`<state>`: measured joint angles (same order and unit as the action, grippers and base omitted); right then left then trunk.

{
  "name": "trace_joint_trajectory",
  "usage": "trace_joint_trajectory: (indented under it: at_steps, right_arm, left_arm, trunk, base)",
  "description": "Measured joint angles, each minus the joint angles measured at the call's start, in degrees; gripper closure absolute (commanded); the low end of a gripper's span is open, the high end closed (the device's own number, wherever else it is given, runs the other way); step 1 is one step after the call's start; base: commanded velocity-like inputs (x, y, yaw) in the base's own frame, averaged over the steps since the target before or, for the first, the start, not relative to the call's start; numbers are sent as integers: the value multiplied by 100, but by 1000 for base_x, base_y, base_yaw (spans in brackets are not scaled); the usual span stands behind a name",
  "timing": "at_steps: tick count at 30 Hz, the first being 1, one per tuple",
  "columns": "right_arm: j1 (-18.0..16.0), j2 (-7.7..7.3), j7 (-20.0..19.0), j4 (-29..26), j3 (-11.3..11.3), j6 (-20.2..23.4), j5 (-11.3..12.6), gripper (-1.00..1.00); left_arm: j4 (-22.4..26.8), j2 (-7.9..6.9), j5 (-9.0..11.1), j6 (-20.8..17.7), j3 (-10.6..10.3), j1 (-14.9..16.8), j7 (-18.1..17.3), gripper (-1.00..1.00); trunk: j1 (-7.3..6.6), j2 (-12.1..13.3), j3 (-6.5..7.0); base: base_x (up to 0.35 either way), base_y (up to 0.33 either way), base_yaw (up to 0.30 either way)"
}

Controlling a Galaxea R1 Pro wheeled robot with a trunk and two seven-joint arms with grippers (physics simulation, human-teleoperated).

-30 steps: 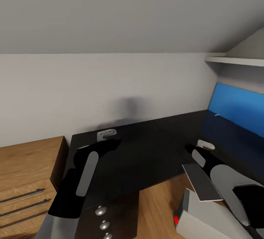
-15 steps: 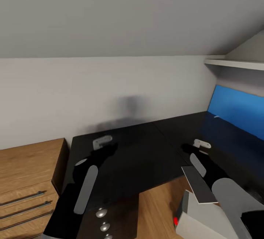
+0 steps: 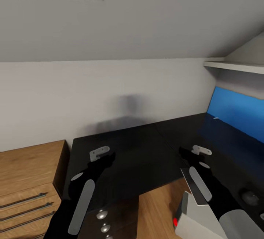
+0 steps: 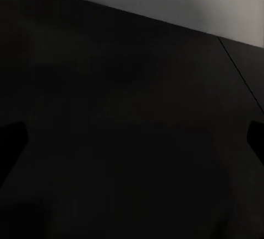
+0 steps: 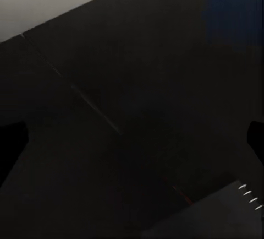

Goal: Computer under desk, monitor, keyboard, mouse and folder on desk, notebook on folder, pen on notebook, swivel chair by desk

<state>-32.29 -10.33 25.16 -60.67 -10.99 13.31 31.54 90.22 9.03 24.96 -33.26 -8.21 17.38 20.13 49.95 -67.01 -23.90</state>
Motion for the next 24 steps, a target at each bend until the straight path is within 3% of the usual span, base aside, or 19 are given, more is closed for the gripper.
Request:
trace_joint_trajectory:
  at_steps: [7, 14, 24]
  right_arm:
    - [235, 42, 75, -623, -22, 6, 36, -100]
    - [279, 83, 86, -735, -22, 7, 34, -100]
    - [288, 109, 91, -742, -24, 1, -11, -100]
  left_arm:
    - [-11, -23, -5, 14, 0, -74, -1, -100]
    - [-67, -25, -14, 22, 8, -90, 67, -100]
    - [-80, -24, -15, 35, 8, -98, 59, -100]
  trunk:
    - [-154, 281, 126]
    - [-306, 562, 252]
    - [-524, 964, 432]
  base:
    - [0, 0, 0]
    - [-33, 0, 23]
    - [-271, -58, 234]
